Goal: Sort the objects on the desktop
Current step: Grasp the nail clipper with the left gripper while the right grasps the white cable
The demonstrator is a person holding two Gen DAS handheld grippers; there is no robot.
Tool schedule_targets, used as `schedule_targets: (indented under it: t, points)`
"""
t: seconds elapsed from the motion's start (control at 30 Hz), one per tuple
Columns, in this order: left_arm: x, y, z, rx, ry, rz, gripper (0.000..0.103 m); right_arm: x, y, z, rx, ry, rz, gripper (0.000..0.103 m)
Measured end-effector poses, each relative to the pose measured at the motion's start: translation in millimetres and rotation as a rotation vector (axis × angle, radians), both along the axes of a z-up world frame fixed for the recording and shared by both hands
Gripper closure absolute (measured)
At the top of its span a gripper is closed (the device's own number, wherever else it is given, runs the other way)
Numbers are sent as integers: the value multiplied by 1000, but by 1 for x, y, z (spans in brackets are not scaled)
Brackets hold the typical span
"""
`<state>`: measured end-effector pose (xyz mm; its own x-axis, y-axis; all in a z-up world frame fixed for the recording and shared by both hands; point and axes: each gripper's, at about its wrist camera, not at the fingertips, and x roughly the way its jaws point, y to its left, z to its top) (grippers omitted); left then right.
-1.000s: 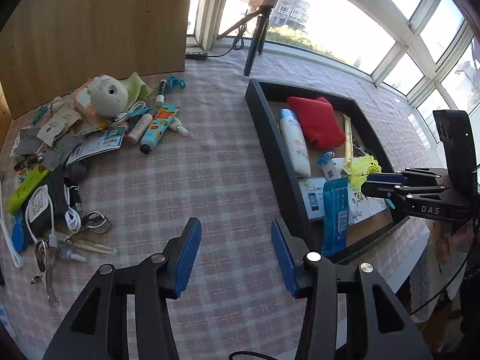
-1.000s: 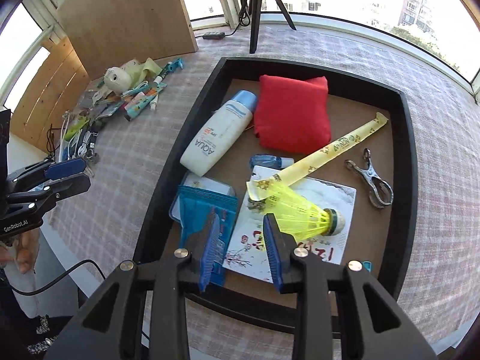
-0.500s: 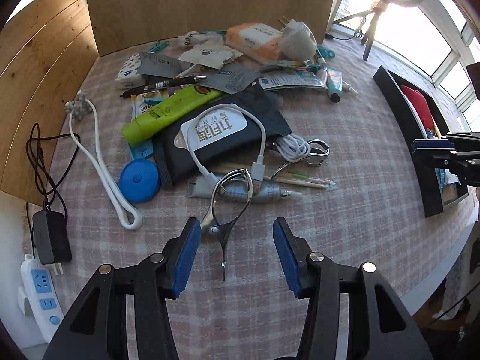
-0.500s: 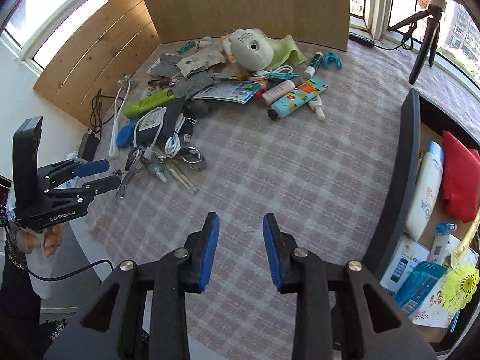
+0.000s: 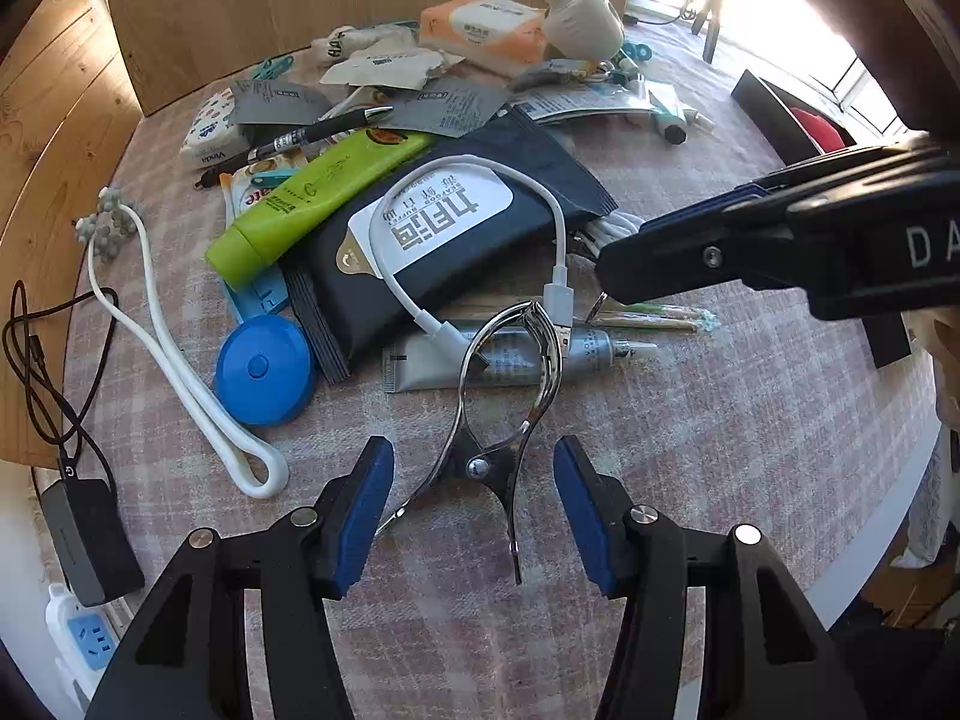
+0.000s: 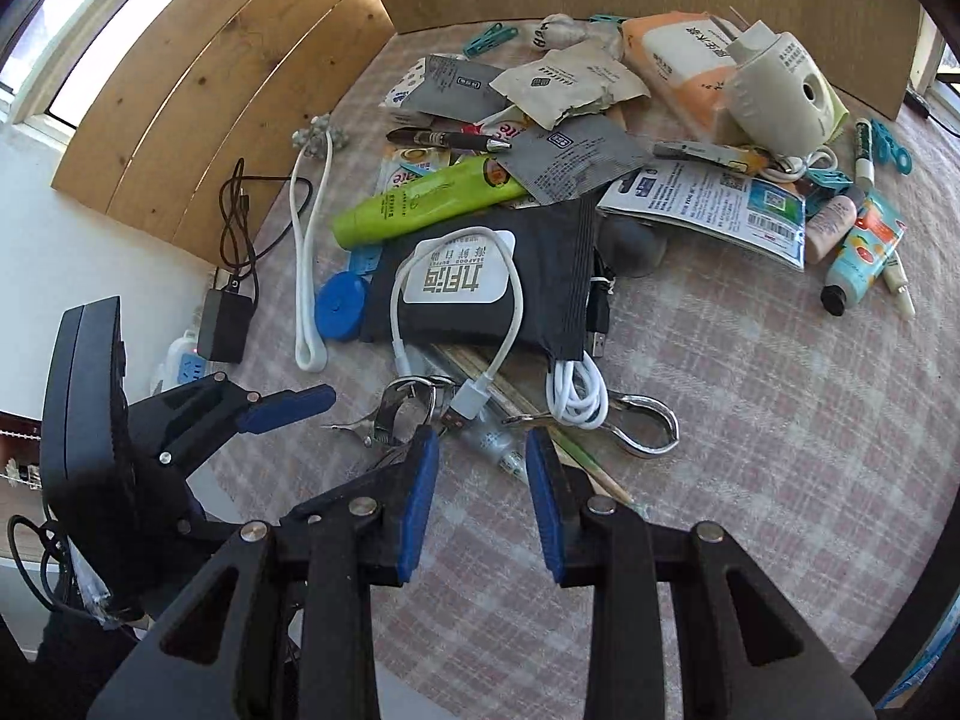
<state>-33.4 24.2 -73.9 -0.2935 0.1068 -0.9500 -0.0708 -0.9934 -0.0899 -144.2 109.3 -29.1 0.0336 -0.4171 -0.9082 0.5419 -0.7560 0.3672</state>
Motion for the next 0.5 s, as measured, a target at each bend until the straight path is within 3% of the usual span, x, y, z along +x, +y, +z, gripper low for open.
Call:
schedule_targets:
  t: [0.5]
  points:
    - [-7,2,-17,51,-35,6,53,-22,-25,-36,19,-82,-77,74]
